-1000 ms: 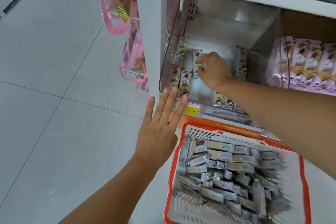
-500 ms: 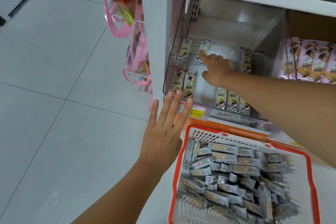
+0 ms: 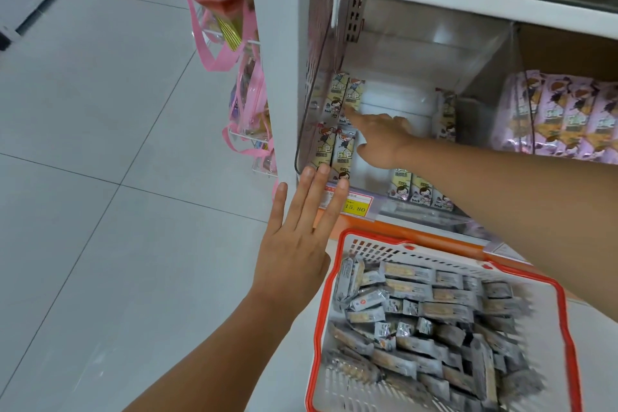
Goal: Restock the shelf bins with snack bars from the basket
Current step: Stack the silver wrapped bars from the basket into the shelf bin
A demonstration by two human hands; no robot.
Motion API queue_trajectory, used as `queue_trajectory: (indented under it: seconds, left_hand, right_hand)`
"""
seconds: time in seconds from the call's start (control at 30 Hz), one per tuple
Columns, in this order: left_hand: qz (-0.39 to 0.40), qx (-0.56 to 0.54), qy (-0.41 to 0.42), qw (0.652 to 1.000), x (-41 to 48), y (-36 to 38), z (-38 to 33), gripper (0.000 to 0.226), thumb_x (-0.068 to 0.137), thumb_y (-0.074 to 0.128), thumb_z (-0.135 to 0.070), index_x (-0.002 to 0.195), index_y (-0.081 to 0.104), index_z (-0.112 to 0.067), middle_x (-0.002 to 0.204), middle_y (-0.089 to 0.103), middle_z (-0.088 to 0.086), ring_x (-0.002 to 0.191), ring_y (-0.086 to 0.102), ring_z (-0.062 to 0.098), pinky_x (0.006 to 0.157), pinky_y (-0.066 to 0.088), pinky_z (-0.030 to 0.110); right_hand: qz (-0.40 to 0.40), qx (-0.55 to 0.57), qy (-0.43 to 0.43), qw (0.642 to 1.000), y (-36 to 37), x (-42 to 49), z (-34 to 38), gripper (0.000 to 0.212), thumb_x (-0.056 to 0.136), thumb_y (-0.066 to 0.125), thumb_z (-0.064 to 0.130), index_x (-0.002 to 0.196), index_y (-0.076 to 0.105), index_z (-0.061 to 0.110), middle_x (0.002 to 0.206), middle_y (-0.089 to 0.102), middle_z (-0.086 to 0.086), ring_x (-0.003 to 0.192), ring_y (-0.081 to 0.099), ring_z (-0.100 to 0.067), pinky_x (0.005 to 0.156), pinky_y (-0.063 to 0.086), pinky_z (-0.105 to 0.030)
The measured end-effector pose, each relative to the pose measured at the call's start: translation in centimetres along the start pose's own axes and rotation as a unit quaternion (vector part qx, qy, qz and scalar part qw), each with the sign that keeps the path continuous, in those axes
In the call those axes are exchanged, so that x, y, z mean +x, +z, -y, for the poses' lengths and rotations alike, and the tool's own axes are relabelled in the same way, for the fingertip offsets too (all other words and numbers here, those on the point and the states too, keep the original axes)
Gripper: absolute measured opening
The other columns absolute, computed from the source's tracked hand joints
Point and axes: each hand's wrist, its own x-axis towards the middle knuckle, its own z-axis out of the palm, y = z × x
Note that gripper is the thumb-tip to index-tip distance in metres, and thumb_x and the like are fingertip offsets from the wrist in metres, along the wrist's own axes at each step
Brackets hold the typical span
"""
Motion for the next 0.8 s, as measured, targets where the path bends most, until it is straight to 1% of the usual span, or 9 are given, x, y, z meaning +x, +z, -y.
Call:
queue_trajectory:
  seconds: [0.07, 0.17, 0.23, 0.3, 0.37, 0.43, 0.5, 0.63, 0.8]
  left_hand:
    - [0.002, -0.003, -0.004, 1.000, -0.1, -0.2, -0.1, 0.100, 0.071, 0.066, -0.012, 0.155, 0.012, -0.016, 0.161, 0.006, 0.016, 0.149, 0.004, 0.032, 0.117, 0.012, 0.053]
    - [0.009, -0.016, -0.016, 1.000, -0.9, -0.8, -0.5, 0.083, 0.083, 0.056, -0.019, 0.155, 0.014, -0.014, 0.160, 0.010, 0.018, 0.149, 0.005, 0.035, 0.118, 0.012, 0.053]
    - [0.011, -0.050, -0.036, 0.998, -2.0, -1.1, -1.2, 0.059, 0.099, 0.019, -0.038, 0.152, 0.025, -0.012, 0.157, 0.022, 0.021, 0.146, 0.016, 0.039, 0.118, 0.015, 0.054]
    - [0.044, -0.076, -0.057, 0.995, -3.5, -0.8, -2.3, 0.073, 0.099, -0.001, -0.046, 0.144, 0.042, -0.008, 0.148, 0.039, 0.022, 0.138, 0.035, 0.042, 0.112, 0.021, 0.057]
    - [0.052, -0.060, -0.030, 0.996, -5.4, 0.8, -3.5, 0.057, 0.095, 0.037, -0.045, 0.136, 0.053, -0.009, 0.140, 0.050, 0.021, 0.130, 0.047, 0.041, 0.106, 0.024, 0.056]
    - [0.130, -0.048, -0.018, 0.990, -6.9, 2.7, -4.6, 0.070, 0.069, 0.079, -0.033, 0.130, 0.058, -0.008, 0.134, 0.056, 0.020, 0.122, 0.055, 0.040, 0.103, 0.034, 0.053]
    - [0.218, -0.047, -0.021, 0.975, -8.2, 4.3, -5.8, 0.081, 0.056, 0.088, -0.027, 0.128, 0.060, -0.006, 0.130, 0.058, 0.019, 0.117, 0.059, 0.038, 0.097, 0.046, 0.051]
    - [0.274, -0.056, -0.043, 0.959, -10.6, 7.4, -7.7, 0.080, 0.072, 0.078, -0.030, 0.140, 0.046, -0.006, 0.143, 0.047, 0.020, 0.129, 0.049, 0.037, 0.104, 0.042, 0.048]
    - [0.284, -0.027, -0.031, 0.958, -12.7, 10.0, -9.3, 0.082, 0.093, 0.054, -0.039, 0.155, 0.009, -0.009, 0.162, 0.003, 0.014, 0.149, 0.008, 0.030, 0.119, 0.011, 0.039]
  right_hand:
    - [-0.027, 0.021, -0.005, 0.999, 0.0, -0.7, 0.2, 0.072, 0.098, 0.045, 0.015, 0.156, 0.004, 0.028, 0.161, 0.021, -0.005, 0.145, 0.022, -0.029, 0.116, 0.016, -0.045]
    - [-0.187, 0.130, -0.052, 0.972, -0.2, -3.0, 0.8, 0.064, 0.093, 0.050, 0.009, 0.153, 0.028, 0.020, 0.148, 0.042, -0.012, 0.133, 0.041, -0.031, 0.111, 0.032, -0.043]
    - [-0.284, 0.224, -0.130, 0.923, -0.2, -5.9, 1.2, 0.051, 0.092, 0.047, 0.006, 0.142, 0.047, 0.014, 0.130, 0.056, -0.010, 0.116, 0.055, -0.024, 0.099, 0.044, -0.042]
    - [-0.326, 0.278, -0.199, 0.881, 0.5, -9.6, 1.3, 0.037, 0.093, 0.044, 0.005, 0.127, 0.059, 0.009, 0.112, 0.062, -0.004, 0.097, 0.057, -0.009, 0.084, 0.049, -0.031]
    - [-0.326, 0.300, -0.242, 0.863, 2.2, -13.5, 0.9, 0.027, 0.094, 0.044, 0.002, 0.110, 0.066, 0.005, 0.094, 0.062, 0.000, 0.082, 0.058, -0.010, 0.072, 0.048, -0.028]
    - [-0.296, 0.322, -0.249, 0.864, 5.2, -16.6, -0.2, 0.024, 0.094, 0.044, 0.002, 0.096, 0.068, 0.006, 0.083, 0.059, 0.011, 0.070, 0.058, -0.015, 0.062, 0.045, -0.029]
    - [-0.226, 0.333, -0.192, 0.895, 9.6, -18.5, -1.9, 0.024, 0.093, 0.045, 0.004, 0.092, 0.068, 0.011, 0.079, 0.056, 0.020, 0.063, 0.056, -0.013, 0.058, 0.044, -0.029]
    - [0.006, 0.268, -0.027, 0.963, 20.1, -20.8, -5.6, 0.024, 0.100, 0.043, 0.015, 0.110, 0.065, 0.018, 0.083, 0.064, -0.001, 0.066, 0.057, -0.021, 0.064, 0.049, -0.039]
    - [0.198, 0.152, 0.014, 0.968, 29.4, -22.7, -7.3, 0.029, 0.095, 0.048, 0.015, 0.121, 0.060, 0.009, 0.127, 0.053, -0.014, 0.109, 0.053, -0.025, 0.090, 0.047, -0.038]
